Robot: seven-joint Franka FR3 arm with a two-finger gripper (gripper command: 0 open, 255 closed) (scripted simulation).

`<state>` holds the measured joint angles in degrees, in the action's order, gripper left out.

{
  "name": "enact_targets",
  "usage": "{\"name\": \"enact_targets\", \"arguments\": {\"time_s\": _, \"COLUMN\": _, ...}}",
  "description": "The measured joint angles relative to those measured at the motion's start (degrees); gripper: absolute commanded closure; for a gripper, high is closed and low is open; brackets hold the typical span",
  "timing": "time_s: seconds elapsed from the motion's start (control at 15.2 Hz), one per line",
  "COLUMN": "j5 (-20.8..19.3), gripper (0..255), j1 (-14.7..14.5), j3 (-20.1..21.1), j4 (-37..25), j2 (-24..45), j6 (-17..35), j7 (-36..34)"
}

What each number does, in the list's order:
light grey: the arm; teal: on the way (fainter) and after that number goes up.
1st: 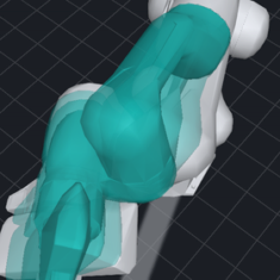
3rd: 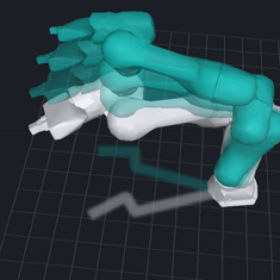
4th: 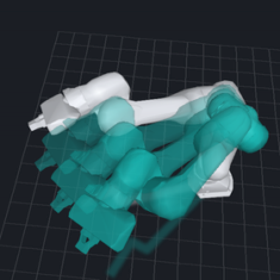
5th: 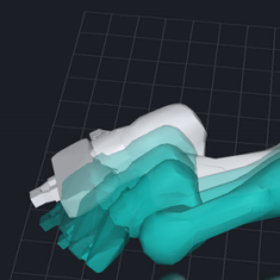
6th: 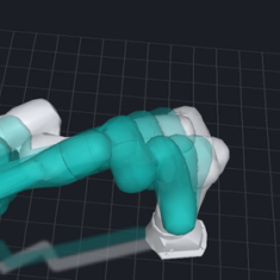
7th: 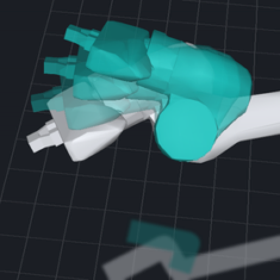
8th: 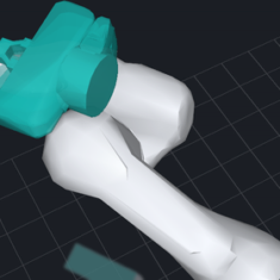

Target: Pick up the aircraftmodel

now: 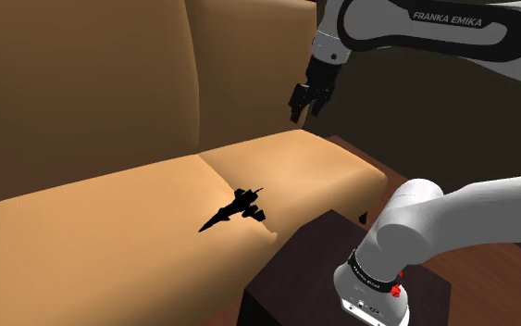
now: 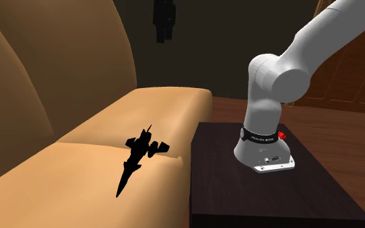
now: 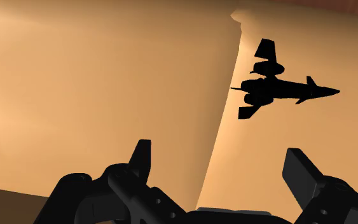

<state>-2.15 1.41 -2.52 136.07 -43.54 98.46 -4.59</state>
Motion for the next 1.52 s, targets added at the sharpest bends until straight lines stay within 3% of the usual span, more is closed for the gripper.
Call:
{"name": "enact_targets", "arguments": {"time_s": 0.2, "j5": -0.12, "gripper": 0, "j1": -0.08, "j3": 1.29, "j4": 1.23, "j2": 0.82, "j6": 1.68, "j7": -1.47}}
{"name": "enact_targets", "arguments": {"time_s": 0.53, "j5": -0.69, "gripper": 0, "j1": -0.48, "j3": 6.71, "j4": 5.51, "j2": 5.32, "j6": 8.78, "j7": -7.94}}
{"name": "enact_targets", "arguments": {"time_s": 0.92, "j5": -2.96, "gripper": 0, "j1": -0.15, "j3": 13.19, "j4": 8.05, "j2": 14.70, "j6": 17.89, "j7": -16.81}}
{"name": "enact_targets", "arguments": {"time_s": 1.52, "j5": -12.89, "gripper": 0, "j1": 2.13, "j3": 21.88, "j4": 5.27, "j2": 34.40, "j6": 28.09, "j7": -34.00}}
